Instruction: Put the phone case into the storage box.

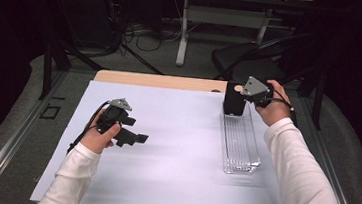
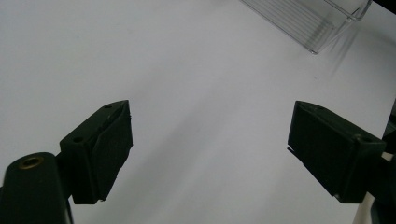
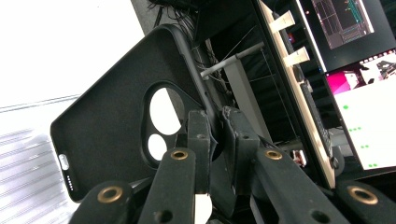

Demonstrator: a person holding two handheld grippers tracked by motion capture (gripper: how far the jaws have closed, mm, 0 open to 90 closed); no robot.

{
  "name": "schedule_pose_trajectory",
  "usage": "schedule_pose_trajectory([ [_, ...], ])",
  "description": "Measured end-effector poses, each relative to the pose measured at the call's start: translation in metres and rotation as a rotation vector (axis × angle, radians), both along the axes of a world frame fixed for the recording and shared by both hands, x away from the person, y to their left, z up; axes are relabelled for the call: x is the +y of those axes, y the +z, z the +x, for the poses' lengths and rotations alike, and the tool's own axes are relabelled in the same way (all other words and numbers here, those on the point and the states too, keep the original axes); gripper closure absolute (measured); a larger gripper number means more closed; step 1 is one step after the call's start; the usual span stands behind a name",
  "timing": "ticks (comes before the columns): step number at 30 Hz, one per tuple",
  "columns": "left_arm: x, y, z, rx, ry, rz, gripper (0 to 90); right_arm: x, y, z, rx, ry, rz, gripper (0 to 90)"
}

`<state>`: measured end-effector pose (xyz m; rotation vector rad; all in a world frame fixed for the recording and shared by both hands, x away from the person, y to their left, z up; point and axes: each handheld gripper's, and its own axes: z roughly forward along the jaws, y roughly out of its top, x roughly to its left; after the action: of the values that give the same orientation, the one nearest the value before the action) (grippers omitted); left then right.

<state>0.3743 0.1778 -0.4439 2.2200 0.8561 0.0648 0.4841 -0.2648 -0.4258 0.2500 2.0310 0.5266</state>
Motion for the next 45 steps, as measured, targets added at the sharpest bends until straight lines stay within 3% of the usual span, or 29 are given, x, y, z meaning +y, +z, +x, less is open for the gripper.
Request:
schedule_pose_trajectory([
  [18,0.002,-0.001,0.0,0.005,0.006,0.003,14.1,0.003,-0.008,0.004,-0.003,0.008,-0.037,82.0],
  [33,0.002,-0.001,0.0,0.003,0.006,0.004,14.1,-0.005,-0.011,0.008,0.008,-0.012,-0.033,81.5],
  [37,0.002,-0.001,0.0,0.008,0.006,0.005,14.1,-0.009,-0.012,0.01,0.002,-0.014,-0.058,81.0],
  [45,0.004,-0.001,0.001,0.007,0.013,-0.003,14.1,-0.011,-0.014,0.012,0.008,-0.034,-0.024,79.7],
])
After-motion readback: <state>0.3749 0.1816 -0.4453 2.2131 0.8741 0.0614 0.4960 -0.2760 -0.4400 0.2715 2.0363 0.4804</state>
